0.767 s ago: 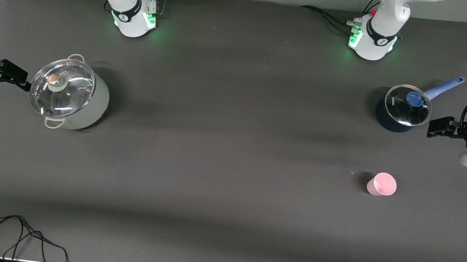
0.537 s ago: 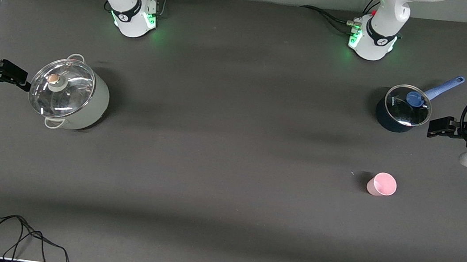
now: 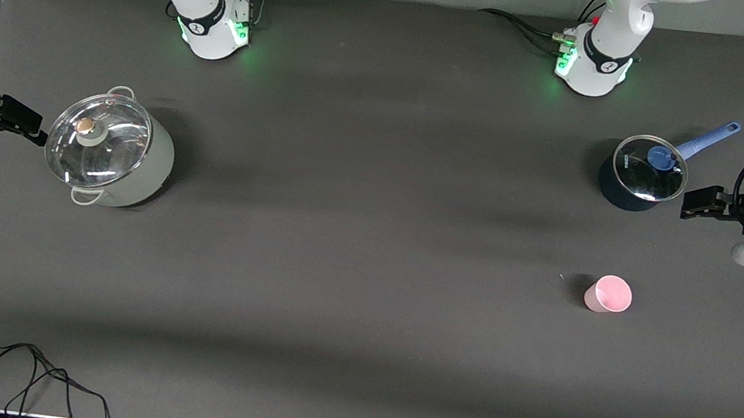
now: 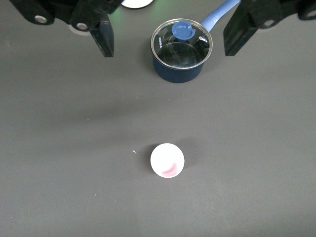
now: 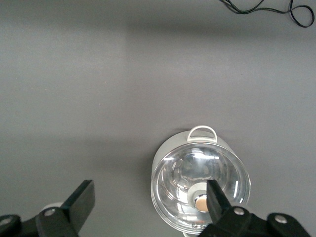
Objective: Transfer pink cup from left to right arm
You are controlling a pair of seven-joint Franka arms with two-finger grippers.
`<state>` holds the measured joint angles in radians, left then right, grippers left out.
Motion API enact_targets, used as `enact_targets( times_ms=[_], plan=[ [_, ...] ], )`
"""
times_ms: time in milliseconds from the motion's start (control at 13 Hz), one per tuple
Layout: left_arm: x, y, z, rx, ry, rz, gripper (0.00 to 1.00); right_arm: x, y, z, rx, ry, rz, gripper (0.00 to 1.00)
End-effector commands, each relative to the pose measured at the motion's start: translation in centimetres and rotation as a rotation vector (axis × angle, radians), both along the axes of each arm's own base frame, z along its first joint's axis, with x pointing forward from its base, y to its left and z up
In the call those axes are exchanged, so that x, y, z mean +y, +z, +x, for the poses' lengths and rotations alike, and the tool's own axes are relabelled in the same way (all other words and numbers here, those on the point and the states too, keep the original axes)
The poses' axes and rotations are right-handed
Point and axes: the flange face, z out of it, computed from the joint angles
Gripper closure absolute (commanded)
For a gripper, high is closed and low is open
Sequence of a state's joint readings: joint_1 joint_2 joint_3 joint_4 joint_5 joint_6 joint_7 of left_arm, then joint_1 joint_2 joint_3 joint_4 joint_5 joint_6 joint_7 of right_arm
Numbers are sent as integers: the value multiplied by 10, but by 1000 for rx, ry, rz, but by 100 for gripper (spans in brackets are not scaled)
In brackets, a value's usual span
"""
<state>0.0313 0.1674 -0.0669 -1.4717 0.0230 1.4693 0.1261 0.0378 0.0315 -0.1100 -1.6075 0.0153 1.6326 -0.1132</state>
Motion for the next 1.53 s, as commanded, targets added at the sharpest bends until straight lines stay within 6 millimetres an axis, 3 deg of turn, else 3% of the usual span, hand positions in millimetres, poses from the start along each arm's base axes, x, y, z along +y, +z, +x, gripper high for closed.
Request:
enact_targets(
  times_ms=[0,997,1227,1303,1457],
  plan=[
    [0,4,-10,-4,11,4,1,3,6,1,-12,-16,-12,0],
    [3,3,-11,11,-5,3,1,6,7,1,-13,-19,-15,0],
    [6,2,-10,22,-125,-9,1,6,7,2,-12,-19,-15,0],
    [9,0,-8,24,-183,-10,1,6,7,2,-12,-19,-15,0],
    [36,-2,-5,29,-321,11,1,7,6,2,-10,-19,-13,0]
  ],
)
